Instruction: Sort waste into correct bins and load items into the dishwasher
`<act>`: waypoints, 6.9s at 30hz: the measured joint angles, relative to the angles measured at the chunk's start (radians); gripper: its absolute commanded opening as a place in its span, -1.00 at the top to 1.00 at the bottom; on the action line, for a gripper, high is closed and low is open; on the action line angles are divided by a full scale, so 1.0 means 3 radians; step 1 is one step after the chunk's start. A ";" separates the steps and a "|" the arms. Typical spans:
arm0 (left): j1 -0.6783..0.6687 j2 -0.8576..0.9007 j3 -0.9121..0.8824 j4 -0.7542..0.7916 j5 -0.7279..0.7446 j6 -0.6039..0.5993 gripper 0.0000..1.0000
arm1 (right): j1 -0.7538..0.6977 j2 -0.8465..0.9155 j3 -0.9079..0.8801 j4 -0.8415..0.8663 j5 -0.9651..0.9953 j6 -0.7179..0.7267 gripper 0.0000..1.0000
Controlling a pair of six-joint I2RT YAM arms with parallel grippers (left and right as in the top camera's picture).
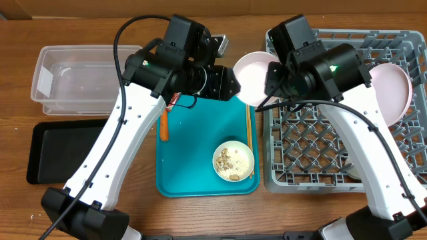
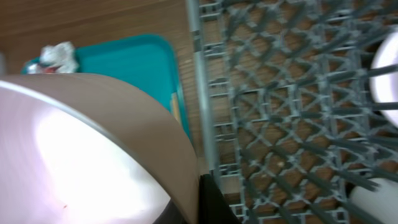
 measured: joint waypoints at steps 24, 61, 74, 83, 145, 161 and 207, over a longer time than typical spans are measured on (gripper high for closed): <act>0.0996 0.0001 0.1172 -0.0215 -0.0041 0.0373 -1.00 | -0.0806 0.0053 -0.0347 -0.0673 0.2597 0.0402 0.92; 0.1047 0.0001 0.1172 -0.0601 -0.0116 0.0462 -1.00 | -0.1063 0.1347 -0.0581 -0.0343 0.3002 0.0459 0.91; 0.1048 0.0001 0.1172 -0.0641 -0.0116 0.0487 -1.00 | -0.0643 0.1347 -0.0664 -0.0337 0.3035 0.0398 0.83; 0.1048 0.0001 0.1172 -0.0689 -0.0116 0.0529 -1.00 | -0.0675 0.1347 -0.0670 -0.0529 0.3120 0.0380 0.92; 0.1047 0.0067 0.1172 -0.0802 -0.0114 0.0640 -1.00 | -0.0801 0.1348 -0.0687 -0.0373 0.3414 0.0477 0.92; 0.1047 0.0067 0.1172 -0.0801 -0.0114 0.0640 -1.00 | -0.0816 0.1354 -0.0689 -0.0231 0.3298 0.0375 0.92; 0.1048 0.0067 0.1172 -0.0912 -0.0113 0.0640 -1.00 | -0.0927 0.1390 -0.0724 -0.0409 0.3297 0.0383 0.92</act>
